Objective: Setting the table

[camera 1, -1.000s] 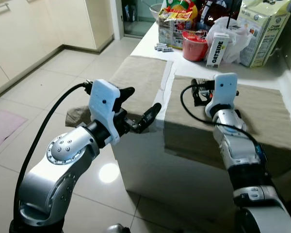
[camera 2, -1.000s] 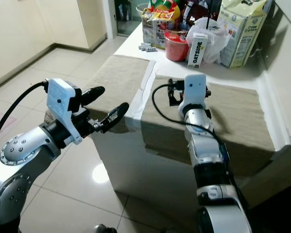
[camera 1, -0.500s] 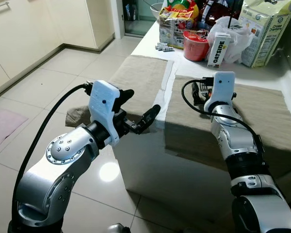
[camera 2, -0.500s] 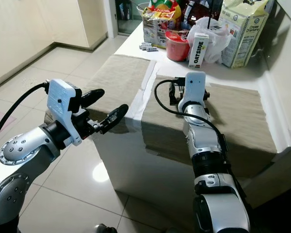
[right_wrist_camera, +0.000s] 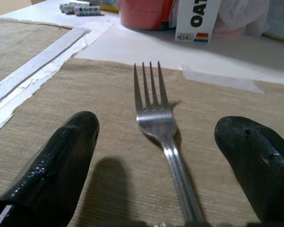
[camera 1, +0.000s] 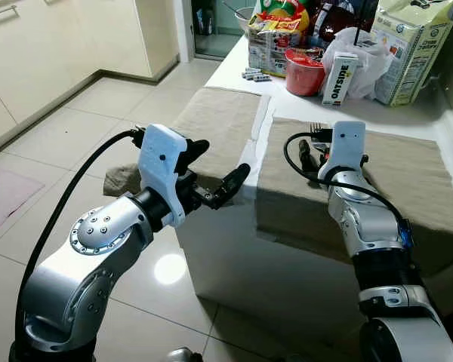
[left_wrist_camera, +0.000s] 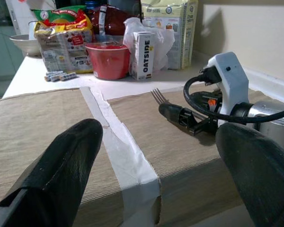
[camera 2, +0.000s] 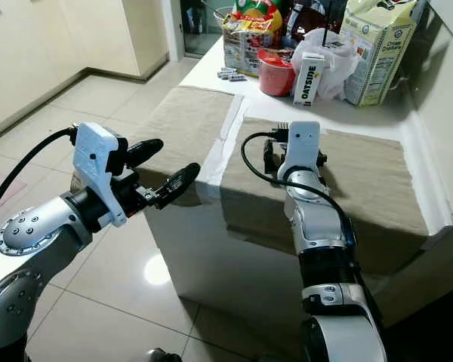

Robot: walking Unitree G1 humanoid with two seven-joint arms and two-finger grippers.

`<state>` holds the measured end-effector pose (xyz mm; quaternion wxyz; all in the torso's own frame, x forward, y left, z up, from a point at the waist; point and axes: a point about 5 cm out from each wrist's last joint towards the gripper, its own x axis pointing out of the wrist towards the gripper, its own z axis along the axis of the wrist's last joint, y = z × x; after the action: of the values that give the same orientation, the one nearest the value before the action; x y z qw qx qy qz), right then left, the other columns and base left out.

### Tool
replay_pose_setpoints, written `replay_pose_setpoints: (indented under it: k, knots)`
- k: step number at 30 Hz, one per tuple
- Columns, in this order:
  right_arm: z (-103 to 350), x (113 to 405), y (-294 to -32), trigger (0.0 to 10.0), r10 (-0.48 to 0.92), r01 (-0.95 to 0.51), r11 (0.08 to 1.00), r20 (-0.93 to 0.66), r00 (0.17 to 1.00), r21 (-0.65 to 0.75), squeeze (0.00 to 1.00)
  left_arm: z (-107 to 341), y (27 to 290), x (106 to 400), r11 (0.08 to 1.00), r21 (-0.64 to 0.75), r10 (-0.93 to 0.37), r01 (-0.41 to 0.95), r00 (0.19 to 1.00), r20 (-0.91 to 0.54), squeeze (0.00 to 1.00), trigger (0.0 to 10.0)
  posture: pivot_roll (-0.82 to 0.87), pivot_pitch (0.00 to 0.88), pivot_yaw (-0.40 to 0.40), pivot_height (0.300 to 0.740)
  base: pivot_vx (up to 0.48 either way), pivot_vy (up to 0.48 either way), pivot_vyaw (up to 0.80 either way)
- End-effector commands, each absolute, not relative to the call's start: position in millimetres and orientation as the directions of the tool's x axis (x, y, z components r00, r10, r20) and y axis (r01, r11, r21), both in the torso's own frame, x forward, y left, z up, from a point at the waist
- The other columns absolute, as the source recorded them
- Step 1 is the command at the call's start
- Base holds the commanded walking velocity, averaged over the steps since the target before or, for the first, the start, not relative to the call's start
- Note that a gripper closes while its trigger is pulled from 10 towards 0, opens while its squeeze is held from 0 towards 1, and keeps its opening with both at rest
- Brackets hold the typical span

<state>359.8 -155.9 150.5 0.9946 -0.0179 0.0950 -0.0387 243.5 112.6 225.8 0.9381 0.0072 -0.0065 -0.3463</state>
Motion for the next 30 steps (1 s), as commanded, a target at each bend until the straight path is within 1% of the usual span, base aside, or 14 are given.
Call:
replay_pose_setpoints:
  k: [1, 4, 5, 6, 7, 8, 13, 30]
  knots:
    - [133.3, 356.5, -157.5, 10.0, -0.093, 0.092, 0.996, -0.281, 0.955, -0.017, 0.0, 232.6, 113.8, 243.1, 0.76, 0.044, -0.649, 0.648, 0.76, 0.018, 0.0, 10.0, -0.03, 0.0, 0.048, 0.74, 0.0, 0.0, 0.0]
    - [122.8, 355.4, -154.6, 10.0, -0.086, 0.084, 0.996, -0.343, 0.935, -0.019, 0.0, 233.5, 113.7, 243.1, 0.759, 0.047, -0.65, 0.649, 0.759, 0.018, 0.0, 10.0, -0.03, 0.0, 0.048, 0.74, 0.0, 0.0, 0.0]
    - [117.4, 354.1, -153.9, 2.7, -0.084, 0.085, 0.996, -0.365, 0.927, -0.013, 0.0, 233.9, 113.7, 243.0, 0.757, 0.053, -0.653, 0.652, 0.757, 0.016, 0.0, 10.0, -0.03, 0.0, 0.048, 0.74, 0.0, 0.0, 0.0]
    - [117.4, 354.1, -153.9, 2.7, -0.084, 0.085, 0.996, -0.365, 0.927, -0.013, 0.0, 233.9, 113.7, 243.0, 0.757, 0.053, -0.653, 0.652, 0.757, 0.016, 0.0, 10.0, -0.03, 0.0, 0.048, 0.74, 0.0, 0.0, 0.0]
    - [114.5, 353.3, -153.9, 0.6, -0.085, 0.087, 0.996, -0.378, 0.922, -0.01, 0.0, 234.1, 113.9, 243.2, 0.757, 0.054, -0.653, 0.651, 0.757, 0.015, 0.0, 10.0, -0.03, 0.0, 0.048, 0.74, 0.0, 0.0, 0.0]
    - [112.6, 352.5, -154.1, 0.0, -0.086, 0.09, 0.996, -0.384, 0.919, -0.007, 0.0, 234.8, 114.2, 243.3, 0.756, 0.055, -0.653, 0.652, 0.757, 0.015, 0.0, 10.0, -0.03, 0.0, 0.052, 0.74, 0.0, 0.0, 0.0]
    - [108.3, 349.6, -152.7, 0.0, -0.087, 0.095, 0.995, -0.403, 0.911, 0.001, 0.0, 236.2, 114.8, 243.8, 0.755, 0.062, -0.655, 0.653, 0.755, 0.012, 0.0, 10.0, -0.03, 0.0, 0.055, 0.74, 0.0, 0.0, 0.0]
    - [110.5, 350.2, -151.6, 0.0, -0.085, 0.089, 0.996, -0.38, 0.921, -0.008, 0.0, 237.3, 112.2, 247.2, 0.758, 0.05, -0.651, 0.65, 0.759, 0.014, 0.0, 10.0, -0.04, 0.013, 0.056, 0.74, 0.0, 0.0, 0.0]
